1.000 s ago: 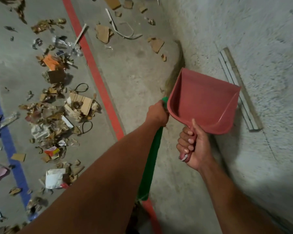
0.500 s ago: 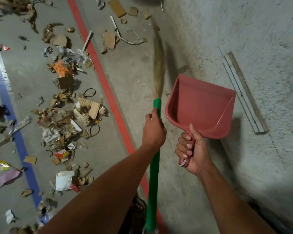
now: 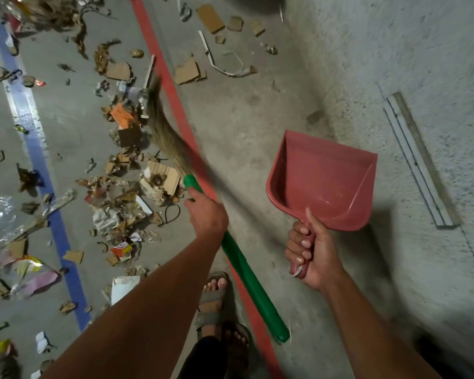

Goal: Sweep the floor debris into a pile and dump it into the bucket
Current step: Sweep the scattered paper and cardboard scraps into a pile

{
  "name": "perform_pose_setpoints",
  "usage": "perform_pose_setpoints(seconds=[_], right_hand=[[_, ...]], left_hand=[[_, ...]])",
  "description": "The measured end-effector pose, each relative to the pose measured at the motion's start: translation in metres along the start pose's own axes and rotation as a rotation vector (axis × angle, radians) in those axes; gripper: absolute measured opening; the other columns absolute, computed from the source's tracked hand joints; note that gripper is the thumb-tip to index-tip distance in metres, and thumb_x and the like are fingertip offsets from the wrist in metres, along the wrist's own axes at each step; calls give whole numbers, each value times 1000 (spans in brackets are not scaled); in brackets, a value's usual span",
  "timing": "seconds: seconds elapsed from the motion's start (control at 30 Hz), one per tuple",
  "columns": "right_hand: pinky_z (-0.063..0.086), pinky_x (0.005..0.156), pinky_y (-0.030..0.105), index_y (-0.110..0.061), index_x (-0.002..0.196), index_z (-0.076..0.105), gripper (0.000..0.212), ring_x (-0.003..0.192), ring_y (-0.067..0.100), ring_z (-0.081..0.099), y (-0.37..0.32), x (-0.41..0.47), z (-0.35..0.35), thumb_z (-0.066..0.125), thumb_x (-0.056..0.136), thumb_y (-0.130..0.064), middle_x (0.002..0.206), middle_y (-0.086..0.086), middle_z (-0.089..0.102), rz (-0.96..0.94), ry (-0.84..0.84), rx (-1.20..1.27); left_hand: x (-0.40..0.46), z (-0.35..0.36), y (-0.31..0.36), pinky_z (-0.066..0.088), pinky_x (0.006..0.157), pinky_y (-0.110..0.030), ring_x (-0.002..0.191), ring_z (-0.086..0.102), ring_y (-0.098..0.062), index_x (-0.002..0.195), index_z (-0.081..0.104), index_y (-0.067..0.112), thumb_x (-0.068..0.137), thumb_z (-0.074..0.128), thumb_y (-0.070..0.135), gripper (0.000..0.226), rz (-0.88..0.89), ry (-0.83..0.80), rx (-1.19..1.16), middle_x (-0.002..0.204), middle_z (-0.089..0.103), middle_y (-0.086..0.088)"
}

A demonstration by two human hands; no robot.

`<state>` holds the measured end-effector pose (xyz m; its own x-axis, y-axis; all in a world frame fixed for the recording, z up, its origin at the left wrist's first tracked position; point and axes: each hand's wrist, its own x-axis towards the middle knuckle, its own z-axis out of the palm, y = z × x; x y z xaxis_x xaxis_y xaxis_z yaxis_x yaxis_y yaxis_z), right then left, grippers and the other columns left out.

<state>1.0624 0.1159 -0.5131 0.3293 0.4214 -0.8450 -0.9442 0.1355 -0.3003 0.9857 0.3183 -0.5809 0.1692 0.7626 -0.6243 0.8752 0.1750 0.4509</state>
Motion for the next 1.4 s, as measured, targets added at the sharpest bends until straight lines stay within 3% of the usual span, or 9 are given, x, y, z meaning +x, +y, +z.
perform_pose_setpoints(seconds=[0.27,0.5,0.57,0.67,0.83,1.0,1.2,1.33,1.4], right_hand=[[21,33,21,-21,67,42,47,32,6,24,-37,3,52,57,101,-49,48,-6,28,-25,-34,-23],[14,38,23,-20,67,41,48,33,6,23,-81,25,56,56,103,-50,49,-6,27,-49,-46,-40],[13,39,24,-20,67,41,48,34,6,23,-92,38,52,56,102,-50,49,-7,28,-42,-51,-37],[14,38,24,-21,68,41,47,33,6,24,-107,60,48,57,102,-49,49,-6,28,-27,-56,-36],[20,33,22,-20,69,41,46,31,6,26,-134,86,48,55,102,-49,48,-6,29,29,-68,-35],[22,32,21,-20,69,40,46,31,6,26,-167,100,69,55,102,-48,48,-6,29,58,-65,-61],[20,33,21,-20,68,41,47,31,6,25,-207,117,93,56,102,-49,47,-6,30,41,-115,-70],[19,34,22,-20,68,41,48,31,6,26,-233,134,91,54,103,-51,47,-7,31,10,-152,-67],[20,34,21,-20,69,40,48,31,6,26,-244,143,85,54,103,-51,47,-7,32,-6,-155,-77]], left_hand=[[-26,-2,60,50,90,-37,100,53,-20,157,27,14,104,49,13,57,407,4,-73,131,45,-9],[29,32,155,50,89,-45,107,60,-34,151,44,19,102,52,17,50,606,-214,104,125,61,-16],[54,41,176,54,85,-39,99,63,-31,150,48,22,101,54,15,49,573,-283,165,123,64,-15],[90,53,189,64,72,-44,82,69,-30,144,54,22,101,54,17,43,434,-342,137,112,65,-16],[107,66,170,56,88,-47,95,60,-28,143,44,14,103,50,21,40,288,-147,99,118,58,-12],[69,65,159,50,81,-39,89,54,-23,147,32,12,105,47,16,44,179,-5,-5,124,47,-11],[59,80,198,55,82,-45,91,58,-24,154,29,22,107,43,18,49,384,-13,-77,130,47,-7],[105,97,254,51,87,-40,101,60,-27,153,39,20,101,50,12,54,556,-140,-18,127,58,-11],[136,109,284,60,77,-41,91,67,-30,151,45,21,100,51,10,52,530,-266,-1,117,65,-15]])
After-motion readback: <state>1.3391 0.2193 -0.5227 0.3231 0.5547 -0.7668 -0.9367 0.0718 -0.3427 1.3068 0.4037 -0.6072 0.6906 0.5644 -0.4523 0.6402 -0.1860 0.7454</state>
